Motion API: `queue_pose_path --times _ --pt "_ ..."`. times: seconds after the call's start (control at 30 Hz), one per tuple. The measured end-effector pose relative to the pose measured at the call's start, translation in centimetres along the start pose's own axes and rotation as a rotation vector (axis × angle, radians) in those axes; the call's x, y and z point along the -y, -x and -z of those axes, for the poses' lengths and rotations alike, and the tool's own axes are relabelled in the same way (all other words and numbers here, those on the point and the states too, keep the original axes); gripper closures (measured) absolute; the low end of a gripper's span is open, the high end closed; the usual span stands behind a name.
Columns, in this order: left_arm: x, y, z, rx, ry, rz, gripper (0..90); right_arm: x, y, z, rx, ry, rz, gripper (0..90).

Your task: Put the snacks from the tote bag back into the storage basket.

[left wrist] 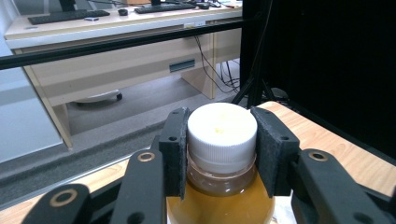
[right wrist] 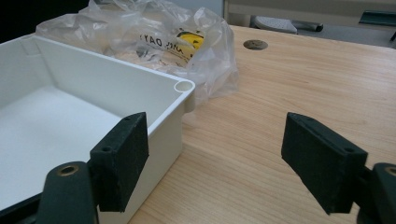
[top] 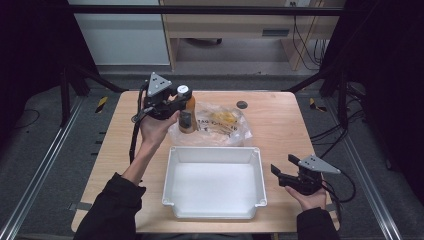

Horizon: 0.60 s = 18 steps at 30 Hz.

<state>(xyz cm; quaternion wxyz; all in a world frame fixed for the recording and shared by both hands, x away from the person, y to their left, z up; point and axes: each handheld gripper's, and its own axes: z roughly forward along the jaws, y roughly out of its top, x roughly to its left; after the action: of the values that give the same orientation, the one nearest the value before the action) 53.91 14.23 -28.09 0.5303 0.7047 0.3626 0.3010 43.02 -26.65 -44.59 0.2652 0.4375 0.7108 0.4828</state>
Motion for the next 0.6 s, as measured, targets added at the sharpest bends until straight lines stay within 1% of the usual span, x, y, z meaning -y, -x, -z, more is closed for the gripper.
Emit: queue_pose_path --times 0.13,0.17,0.33,0.37,0.43,0.47,0.53,0.6 --pt "0.0 0.3 0.6 0.013 0.001 0.004 58.9 0.0 0.0 0.0 0.0 0.0 0.001 23.1" --pt "0.1 0.6 0.9 0.021 0.004 0.004 58.9 0.0 0.0 0.0 0.001 0.0 0.001 23.1" --pt "0.4 1.1 1.6 0.034 0.002 -0.009 58.9 0.0 0.0 0.0 0.002 0.0 0.003 23.1" --pt "0.6 1.4 1.9 0.044 0.001 -0.011 58.9 0.0 0.0 0.0 0.002 0.001 0.003 23.1" --pt "0.8 1.5 2.1 0.049 0.001 -0.013 58.9 0.0 0.0 0.0 0.002 0.0 0.004 23.1" --pt "1.1 1.8 2.5 0.06 0.006 -0.009 58.9 0.0 0.0 0.0 0.002 0.0 0.005 23.1" --pt "1.5 2.1 2.8 0.07 0.008 -0.014 58.9 0.0 0.0 0.0 0.003 0.0 0.006 23.1" --pt "1.7 2.2 3.0 0.073 0.007 -0.017 58.9 0.0 -0.1 0.0 0.004 0.0 0.004 23.2"
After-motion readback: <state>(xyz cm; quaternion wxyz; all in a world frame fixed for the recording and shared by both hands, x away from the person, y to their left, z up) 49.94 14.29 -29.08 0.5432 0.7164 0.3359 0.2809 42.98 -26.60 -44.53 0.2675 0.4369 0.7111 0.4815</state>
